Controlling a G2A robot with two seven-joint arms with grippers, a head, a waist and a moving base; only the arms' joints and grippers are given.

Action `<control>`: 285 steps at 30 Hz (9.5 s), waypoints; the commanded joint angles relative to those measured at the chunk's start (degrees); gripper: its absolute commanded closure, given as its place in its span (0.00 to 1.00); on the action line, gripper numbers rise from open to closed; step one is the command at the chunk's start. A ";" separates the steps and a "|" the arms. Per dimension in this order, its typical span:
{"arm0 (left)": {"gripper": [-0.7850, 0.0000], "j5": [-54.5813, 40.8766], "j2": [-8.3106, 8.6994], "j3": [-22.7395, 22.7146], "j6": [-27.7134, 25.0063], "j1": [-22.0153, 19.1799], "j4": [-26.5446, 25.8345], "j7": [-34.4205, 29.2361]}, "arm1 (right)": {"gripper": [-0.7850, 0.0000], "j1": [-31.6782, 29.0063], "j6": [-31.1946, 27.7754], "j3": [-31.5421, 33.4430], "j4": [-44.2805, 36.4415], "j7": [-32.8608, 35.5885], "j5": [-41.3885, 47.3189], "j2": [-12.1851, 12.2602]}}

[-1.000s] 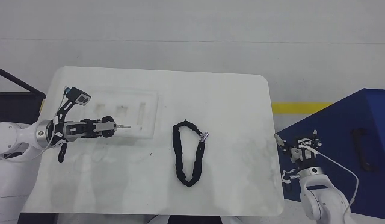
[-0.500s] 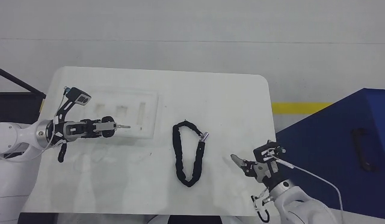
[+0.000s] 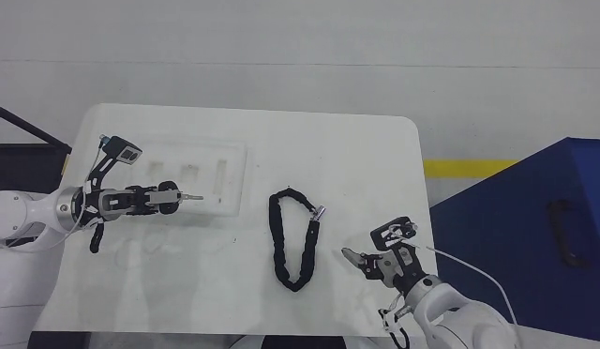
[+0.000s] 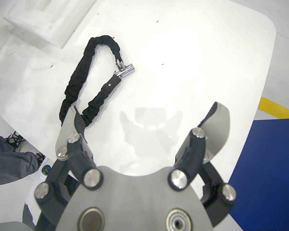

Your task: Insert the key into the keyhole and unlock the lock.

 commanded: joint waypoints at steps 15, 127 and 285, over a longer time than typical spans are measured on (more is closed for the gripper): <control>1.00 0.00 0.00 0.00 0.00 0.00 0.00 0.00 | 0.00 15.56 18.52 -3.55 -3.54 32.95 12.28 -1.43; 1.00 0.00 0.00 0.00 0.00 0.00 0.00 0.00 | 1.00 33.00 27.71 -17.60 42.69 38.58 -33.68 -37.33; 1.00 0.00 0.00 0.00 0.00 0.00 0.00 0.00 | 1.00 27.29 -41.88 -14.28 48.90 -15.75 69.30 -27.50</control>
